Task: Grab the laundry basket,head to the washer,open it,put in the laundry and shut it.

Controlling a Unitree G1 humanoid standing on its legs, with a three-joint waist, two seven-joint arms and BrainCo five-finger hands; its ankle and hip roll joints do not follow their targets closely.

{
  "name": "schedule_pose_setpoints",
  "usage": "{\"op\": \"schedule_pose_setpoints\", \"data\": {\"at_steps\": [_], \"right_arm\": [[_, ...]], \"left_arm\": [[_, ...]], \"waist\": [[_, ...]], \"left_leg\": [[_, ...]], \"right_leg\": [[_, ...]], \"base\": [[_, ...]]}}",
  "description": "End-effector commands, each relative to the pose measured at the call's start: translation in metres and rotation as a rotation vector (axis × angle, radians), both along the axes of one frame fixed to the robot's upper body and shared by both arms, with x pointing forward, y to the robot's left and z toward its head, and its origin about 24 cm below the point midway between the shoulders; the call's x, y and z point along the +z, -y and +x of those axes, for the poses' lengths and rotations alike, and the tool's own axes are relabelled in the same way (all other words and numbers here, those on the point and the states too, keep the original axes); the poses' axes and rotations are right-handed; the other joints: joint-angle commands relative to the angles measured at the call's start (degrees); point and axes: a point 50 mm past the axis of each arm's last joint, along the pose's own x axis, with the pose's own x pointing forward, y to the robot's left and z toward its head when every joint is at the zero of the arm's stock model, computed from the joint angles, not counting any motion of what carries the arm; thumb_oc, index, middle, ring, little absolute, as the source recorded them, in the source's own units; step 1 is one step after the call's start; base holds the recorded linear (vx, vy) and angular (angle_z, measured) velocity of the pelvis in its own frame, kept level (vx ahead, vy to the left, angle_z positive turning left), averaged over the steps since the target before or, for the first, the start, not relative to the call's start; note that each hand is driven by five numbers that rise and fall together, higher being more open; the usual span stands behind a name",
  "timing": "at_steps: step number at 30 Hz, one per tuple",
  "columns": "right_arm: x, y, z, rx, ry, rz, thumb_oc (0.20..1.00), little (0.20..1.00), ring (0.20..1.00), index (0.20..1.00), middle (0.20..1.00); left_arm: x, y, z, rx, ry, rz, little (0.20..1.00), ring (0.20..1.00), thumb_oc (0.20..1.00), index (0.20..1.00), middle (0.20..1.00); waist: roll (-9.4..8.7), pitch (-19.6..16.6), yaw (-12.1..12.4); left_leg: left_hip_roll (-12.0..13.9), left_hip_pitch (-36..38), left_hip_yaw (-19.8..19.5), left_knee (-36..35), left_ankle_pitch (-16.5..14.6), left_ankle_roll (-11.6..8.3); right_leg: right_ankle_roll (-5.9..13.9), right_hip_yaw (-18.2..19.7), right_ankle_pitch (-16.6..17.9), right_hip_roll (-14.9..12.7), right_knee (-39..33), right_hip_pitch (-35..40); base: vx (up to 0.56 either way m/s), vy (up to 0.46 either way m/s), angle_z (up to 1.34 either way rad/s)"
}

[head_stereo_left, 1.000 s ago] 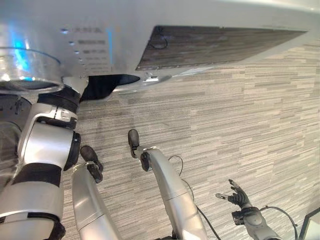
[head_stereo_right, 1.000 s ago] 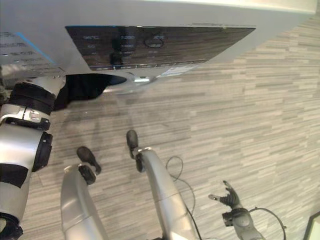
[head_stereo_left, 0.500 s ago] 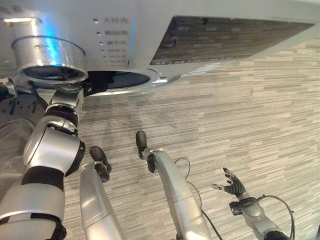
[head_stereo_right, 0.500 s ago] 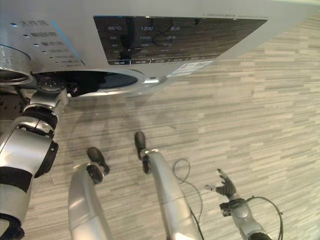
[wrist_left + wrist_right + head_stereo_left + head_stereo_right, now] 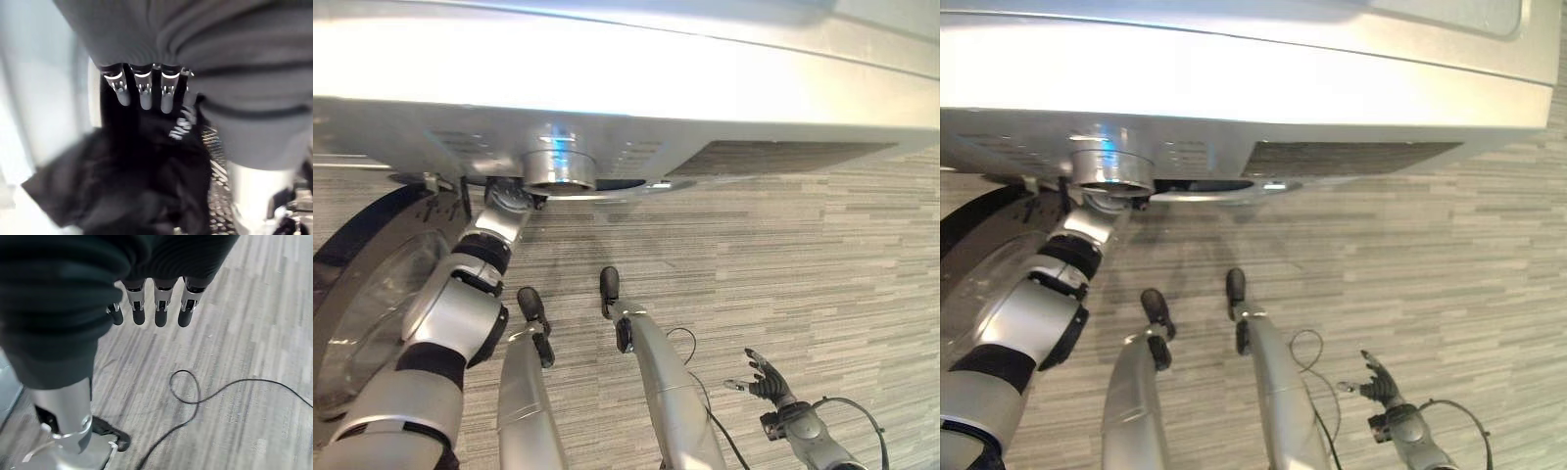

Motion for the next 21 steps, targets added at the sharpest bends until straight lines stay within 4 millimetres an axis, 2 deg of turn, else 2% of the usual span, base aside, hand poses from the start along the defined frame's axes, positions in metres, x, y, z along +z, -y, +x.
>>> {"op": "schedule_pose_setpoints", "data": {"at_steps": [1,2,3,4,5,6,7,8,9,10,13,14,18,19,20,21], "right_arm": [[0.010,0.028,-0.003,-0.051,0.025,-0.093,1.000,1.000,1.000,1.000,1.000],[0.011,0.028,-0.002,-0.054,0.034,-0.094,1.000,1.000,1.000,1.000,1.000],[0.012,0.028,0.001,-0.066,0.046,-0.102,1.000,1.000,1.000,1.000,1.000],[0.012,0.028,0.001,-0.071,0.045,-0.106,1.000,1.000,1.000,1.000,1.000],[0.012,0.028,0.001,-0.071,0.045,-0.107,1.000,1.000,1.000,1.000,1.000],[0.013,0.027,0.005,-0.076,0.057,-0.110,1.000,1.000,1.000,1.000,1.000],[0.013,0.028,0.006,-0.082,0.054,-0.119,1.000,1.000,1.000,1.000,1.000],[0.013,0.028,0.005,-0.082,0.054,-0.120,1.000,1.000,1.000,1.000,1.000],[0.013,0.026,0.009,-0.085,0.059,-0.117,1.000,1.000,1.000,1.000,1.000],[0.013,0.026,0.009,-0.085,0.059,-0.117,1.000,1.000,1.000,1.000,1.000],[0.009,0.026,0.006,-0.095,0.031,-0.130,1.000,1.000,1.000,1.000,1.000],[0.004,0.025,0.003,-0.098,0.002,-0.138,1.000,1.000,1.000,1.000,1.000],[-0.007,0.027,-0.014,-0.110,-0.074,-0.156,1.000,1.000,1.000,1.000,1.000],[-0.010,0.028,-0.018,-0.125,-0.093,-0.148,1.000,1.000,1.000,1.000,1.000],[-0.010,0.028,-0.018,-0.125,-0.093,-0.148,1.000,1.000,1.000,1.000,1.000],[-0.013,0.030,-0.024,-0.151,-0.116,-0.139,1.000,1.000,1.000,1.000,1.000]], "left_arm": [[0.011,0.012,-0.001,-0.015,0.109,0.013,1.000,1.000,1.000,1.000,1.000],[0.000,0.017,-0.004,-0.031,0.095,0.008,1.000,1.000,1.000,1.000,1.000],[-0.027,0.028,-0.012,-0.067,0.052,-0.022,1.000,1.000,1.000,1.000,1.000],[-0.037,0.031,-0.015,-0.075,0.028,-0.048,1.000,1.000,1.000,1.000,1.000],[-0.037,0.031,-0.015,-0.075,0.027,-0.048,1.000,1.000,1.000,1.000,1.000],[-0.063,0.035,-0.025,-0.084,-0.026,-0.087,1.000,1.000,1.000,1.000,1.000],[-0.076,0.038,-0.030,-0.093,-0.059,-0.131,1.000,1.000,1.000,1.000,1.000],[-0.076,0.038,-0.031,-0.093,-0.060,-0.131,1.000,1.000,1.000,1.000,1.000],[-0.101,0.040,-0.041,-0.094,-0.132,-0.173,1.000,1.000,1.000,1.000,1.000],[-0.101,0.040,-0.041,-0.094,-0.132,-0.173,1.000,1.000,1.000,1.000,1.000],[-0.130,0.041,-0.056,-0.090,-0.217,-0.214,1.000,1.000,1.000,1.000,1.000],[-0.149,0.040,-0.067,-0.081,-0.275,-0.235,1.000,1.000,1.000,1.000,1.000],[-0.182,0.030,-0.092,-0.059,-0.377,-0.241,1.000,1.000,1.000,1.000,1.000],[-0.192,0.026,-0.099,-0.054,-0.414,-0.245,1.000,1.000,1.000,1.000,1.000],[-0.192,0.026,-0.099,-0.054,-0.414,-0.245,1.000,1.000,1.000,1.000,1.000],[-0.204,0.021,-0.109,-0.038,-0.464,-0.233,1.000,1.000,1.000,1.000,1.000]], "waist": [[1.87,2.4,-0.6],[1.90,2.6,-0.3],[1.93,2.8,0.3],[2.05,3.0,0.6],[2.02,3.1,0.6],[2.49,3.3,1.2],[2.83,3.4,1.5],[2.79,3.5,1.5],[3.47,3.8,1.9],[3.46,3.8,1.9],[4.66,3.8,2.5],[4.89,3.1,2.6],[5.97,0.3,3.1],[6.22,-0.7,3.2],[6.21,-0.7,3.2],[6.50,-1.8,3.3]], "left_leg": [[1.0,5.2,-4.1,-0.3,-2.5,1.28],[0.5,6.4,-4.2,-1.8,-1.9,1.25],[-0.3,8.9,-4.1,-4.5,-0.9,1.23],[-0.8,10.0,-4.2,-5.3,-0.4,1.15],[-0.8,10.3,-4.1,-5.5,-0.3,1.14],[-1.6,12.9,-4.0,-8.3,0.9,0.91],[-2.1,14.5,-3.9,-9.8,1.6,0.78],[-2.1,14.8,-3.8,-10.0,1.7,0.78],[-3.2,18.6,-3.4,-13.6,3.4,0.35],[-3.2,18.6,-3.4,-13.6,3.4,0.35],[-4.5,24.8,-2.5,-19.7,6.0,-0.49],[-5.0,27.7,-1.2,-23.4,9.7,-0.70],[-5.0,35.5,0.4,-30.7,12.6,-1.54],[-5.0,37.0,0.7,-31.9,12.9,-1.72],[-5.0,37.1,0.7,-32.0,13.0,-1.72],[-4.8,39.0,1.2,-33.4,13.5,-2.04]], "right_leg": [[6.19,-0.4,5.0,-2.1,-4.5,7.2],[6.19,-0.5,5.3,-2.2,-5.2,8.1],[6.31,-0.4,5.8,-2.5,-6.7,10.1],[6.27,-0.4,6.0,-2.7,-7.4,11.1],[6.27,-0.4,6.0,-2.7,-7.5,11.3],[6.25,-0.4,6.5,-2.9,-9.2,13.2],[6.28,-0.4,7.0,-3.1,-10.1,14.5],[6.29,-0.4,7.0,-3.1,-10.2,14.7],[6.40,-0.1,8.1,-3.2,-12.9,17.7],[6.40,-0.1,8.1,-3.2,-12.9,17.7],[6.70,0.2,9.8,-3.2,-17.6,22.9],[6.37,0.3,12.5,-3.5,-21.1,25.6],[6.76,0.8,13.7,-3.1,-25.7,32.1],[6.86,0.9,13.9,-3.0,-26.5,33.4],[6.86,0.9,13.9,-3.0,-26.5,33.5],[7.01,1.1,14.0,-3.0,-27.5,35.2]], "base": [[-0.02,0.019,0.16],[-0.03,0.047,0.23],[-0.04,0.057,0.24],[-0.03,0.040,0.22],[-0.03,0.050,0.13],[-0.02,0.050,0.12],[-0.02,0.051,0.09],[-0.02,0.058,0.09],[-0.01,0.048,0.08],[-0.02,0.074,0.07],[-0.02,0.043,-0.06],[-0.05,0.024,-0.09],[0.05,0.023,-0.16],[0.07,0.007,-0.17],[0.10,0.009,-0.13],[0.12,0.039,-0.08]]}}
